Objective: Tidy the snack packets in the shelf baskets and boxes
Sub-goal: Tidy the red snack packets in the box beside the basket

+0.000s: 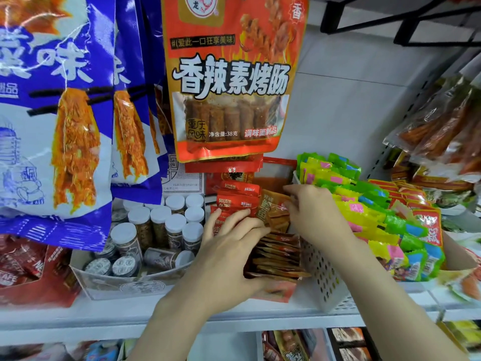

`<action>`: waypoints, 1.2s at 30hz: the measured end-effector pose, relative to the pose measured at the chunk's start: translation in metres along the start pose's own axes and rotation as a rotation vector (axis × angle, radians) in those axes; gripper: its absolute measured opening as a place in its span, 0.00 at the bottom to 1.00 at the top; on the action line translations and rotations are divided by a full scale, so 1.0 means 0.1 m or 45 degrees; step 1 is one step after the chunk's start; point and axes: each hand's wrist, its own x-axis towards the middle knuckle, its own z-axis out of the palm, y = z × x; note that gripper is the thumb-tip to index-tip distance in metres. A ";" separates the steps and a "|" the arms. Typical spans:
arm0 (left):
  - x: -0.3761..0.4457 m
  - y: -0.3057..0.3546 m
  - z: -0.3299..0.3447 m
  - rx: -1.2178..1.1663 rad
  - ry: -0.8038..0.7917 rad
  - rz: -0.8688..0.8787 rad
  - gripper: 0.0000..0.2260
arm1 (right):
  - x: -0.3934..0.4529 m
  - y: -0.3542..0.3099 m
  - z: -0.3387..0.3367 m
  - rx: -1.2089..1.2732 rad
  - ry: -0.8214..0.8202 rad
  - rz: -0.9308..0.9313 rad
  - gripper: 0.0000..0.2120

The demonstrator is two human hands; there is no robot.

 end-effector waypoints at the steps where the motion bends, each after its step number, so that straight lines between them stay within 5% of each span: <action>1: -0.01 0.00 0.00 0.009 -0.006 -0.002 0.41 | 0.02 0.02 0.06 -0.015 -0.021 0.009 0.18; 11: -0.03 0.06 -0.01 0.082 -0.069 -0.035 0.43 | 0.06 0.10 0.25 -0.090 -0.083 0.095 0.09; 23: -0.04 0.12 -0.04 -0.024 -0.027 -0.124 0.38 | -0.13 0.02 -0.78 0.170 0.605 -0.109 0.04; 26: -0.03 0.17 -0.02 -0.086 0.071 -0.161 0.35 | -0.14 0.13 -0.88 0.357 0.639 -0.059 0.04; 30: 0.02 0.25 -0.02 -0.463 0.202 -0.349 0.28 | -0.11 0.25 -0.82 0.750 0.366 0.097 0.06; 36: 0.10 0.43 -0.20 -1.377 0.455 -0.436 0.14 | -0.15 0.26 -0.87 1.103 0.222 0.097 0.05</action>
